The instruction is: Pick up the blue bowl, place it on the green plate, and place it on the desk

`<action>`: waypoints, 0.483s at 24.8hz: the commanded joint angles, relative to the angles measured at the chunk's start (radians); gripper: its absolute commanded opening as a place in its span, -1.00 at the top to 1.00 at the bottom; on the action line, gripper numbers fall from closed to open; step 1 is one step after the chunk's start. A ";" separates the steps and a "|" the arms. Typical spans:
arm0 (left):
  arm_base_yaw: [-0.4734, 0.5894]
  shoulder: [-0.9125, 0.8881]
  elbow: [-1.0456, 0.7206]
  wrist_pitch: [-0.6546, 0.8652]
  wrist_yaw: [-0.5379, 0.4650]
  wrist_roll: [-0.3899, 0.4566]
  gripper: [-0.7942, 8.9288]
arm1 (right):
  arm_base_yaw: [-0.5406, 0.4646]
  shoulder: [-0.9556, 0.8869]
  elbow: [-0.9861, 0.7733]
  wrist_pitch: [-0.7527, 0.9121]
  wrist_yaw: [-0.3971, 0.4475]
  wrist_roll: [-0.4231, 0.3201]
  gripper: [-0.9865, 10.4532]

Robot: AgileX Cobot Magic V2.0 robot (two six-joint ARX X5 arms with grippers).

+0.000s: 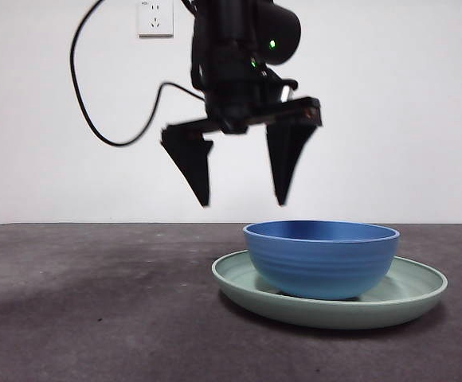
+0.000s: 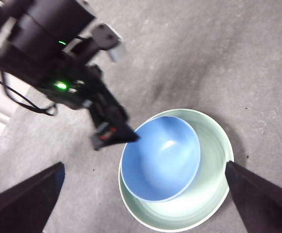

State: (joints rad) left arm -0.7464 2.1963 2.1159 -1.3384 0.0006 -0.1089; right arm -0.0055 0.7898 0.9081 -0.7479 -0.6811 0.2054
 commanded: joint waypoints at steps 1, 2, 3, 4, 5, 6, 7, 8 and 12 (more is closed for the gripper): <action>0.004 -0.080 0.036 -0.070 -0.051 0.042 -0.32 | 0.003 0.006 0.014 0.006 -0.004 -0.008 -0.24; 0.009 -0.115 0.036 -0.090 -0.075 0.041 -0.32 | 0.003 0.006 0.014 0.006 -0.004 -0.011 -0.24; 0.019 -0.157 0.036 -0.100 -0.087 0.040 -0.32 | 0.003 0.006 0.014 0.006 -0.004 -0.012 -0.24; 0.027 -0.199 0.036 -0.108 -0.087 0.038 -0.32 | 0.003 0.006 0.014 0.006 -0.003 -0.012 -0.24; 0.039 -0.246 0.036 -0.108 -0.087 0.037 -0.32 | 0.003 0.006 0.014 0.006 -0.003 -0.012 -0.24; 0.048 -0.297 0.035 -0.112 -0.087 0.037 -0.32 | 0.003 0.006 0.014 0.006 -0.003 -0.012 -0.24; 0.057 -0.351 0.035 -0.113 -0.087 0.037 -0.32 | 0.003 0.006 0.014 0.006 -0.003 -0.012 -0.24; 0.062 -0.396 0.031 -0.113 -0.087 0.039 -0.32 | 0.003 0.006 0.014 0.006 -0.003 -0.012 -0.24; 0.072 -0.610 -0.053 -0.113 -0.087 0.066 -0.32 | 0.003 0.006 0.014 0.006 -0.003 -0.011 -0.24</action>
State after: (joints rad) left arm -0.6720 1.5810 2.0533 -1.4143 -0.0807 -0.0643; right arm -0.0055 0.7898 0.9081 -0.7479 -0.6811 0.2050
